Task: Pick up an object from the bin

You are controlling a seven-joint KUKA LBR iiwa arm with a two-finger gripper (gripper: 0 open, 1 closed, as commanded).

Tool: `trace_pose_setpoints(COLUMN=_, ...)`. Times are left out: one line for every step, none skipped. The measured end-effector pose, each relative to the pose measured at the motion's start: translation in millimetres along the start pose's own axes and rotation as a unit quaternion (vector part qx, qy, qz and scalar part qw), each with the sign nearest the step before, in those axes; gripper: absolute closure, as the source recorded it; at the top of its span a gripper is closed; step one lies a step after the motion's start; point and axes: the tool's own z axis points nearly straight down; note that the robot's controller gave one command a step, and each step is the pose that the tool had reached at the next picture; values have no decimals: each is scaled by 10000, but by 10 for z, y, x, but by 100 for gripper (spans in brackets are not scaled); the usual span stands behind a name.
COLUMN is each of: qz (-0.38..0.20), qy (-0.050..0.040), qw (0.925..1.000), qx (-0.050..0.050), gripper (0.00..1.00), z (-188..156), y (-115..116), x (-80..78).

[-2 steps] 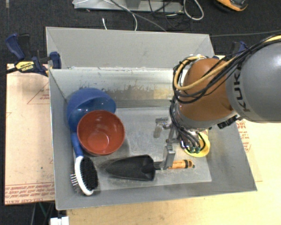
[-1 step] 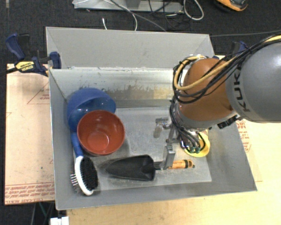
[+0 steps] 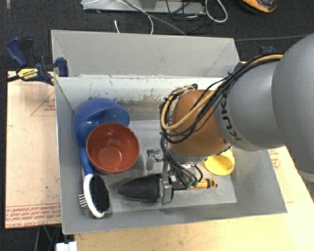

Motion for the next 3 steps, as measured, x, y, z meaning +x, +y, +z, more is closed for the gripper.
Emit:
trace_pose_setpoints(qz=-188, qy=-12, qw=9998, qx=-2, gripper=100, z=276, y=84, x=32)
trace_pose_setpoints(qz=-186, qy=-12, qw=9998, qx=-3, gripper=100, z=275, y=85, x=32)
trace_pose_setpoints(qz=-187, qy=-9, qw=9998, qx=-2, gripper=100, z=247, y=119, x=23)
